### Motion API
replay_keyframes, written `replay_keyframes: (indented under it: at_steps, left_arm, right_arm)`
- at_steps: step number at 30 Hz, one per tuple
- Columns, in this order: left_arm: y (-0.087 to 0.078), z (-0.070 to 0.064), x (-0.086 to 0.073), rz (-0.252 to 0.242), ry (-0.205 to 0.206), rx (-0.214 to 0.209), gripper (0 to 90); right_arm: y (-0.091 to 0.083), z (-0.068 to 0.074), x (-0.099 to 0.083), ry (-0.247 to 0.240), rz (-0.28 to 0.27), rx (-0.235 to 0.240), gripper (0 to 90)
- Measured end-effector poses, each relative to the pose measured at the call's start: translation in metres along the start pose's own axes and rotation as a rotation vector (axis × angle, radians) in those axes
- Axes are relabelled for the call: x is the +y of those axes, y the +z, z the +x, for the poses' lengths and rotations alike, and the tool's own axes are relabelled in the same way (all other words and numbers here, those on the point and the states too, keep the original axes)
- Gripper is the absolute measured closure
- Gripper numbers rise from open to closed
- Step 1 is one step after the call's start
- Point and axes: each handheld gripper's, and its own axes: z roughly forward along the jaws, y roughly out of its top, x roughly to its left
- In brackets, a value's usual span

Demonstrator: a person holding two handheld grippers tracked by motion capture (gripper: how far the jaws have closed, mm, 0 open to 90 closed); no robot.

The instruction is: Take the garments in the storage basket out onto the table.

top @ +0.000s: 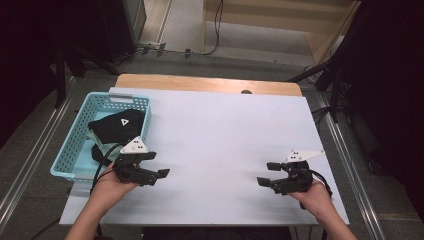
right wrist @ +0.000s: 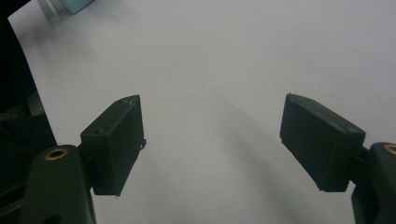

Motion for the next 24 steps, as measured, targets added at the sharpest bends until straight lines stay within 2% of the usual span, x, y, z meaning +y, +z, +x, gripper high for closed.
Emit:
replay_keyframes:
  at_steps: [10,24]
  left_arm:
    - [-0.0005,0.0021,0.0011,0.008,-0.007,-0.013,22.9]
    - [-0.0002,0.0012,0.0009,0.010,-0.003,-0.006,22.9]
  right_arm:
    - [-0.0018,0.0015,-0.0025,-0.004,0.000,-0.007,20.1]
    - [-0.0015,0.0012,-0.0027,0.000,0.000,-0.009,20.0]
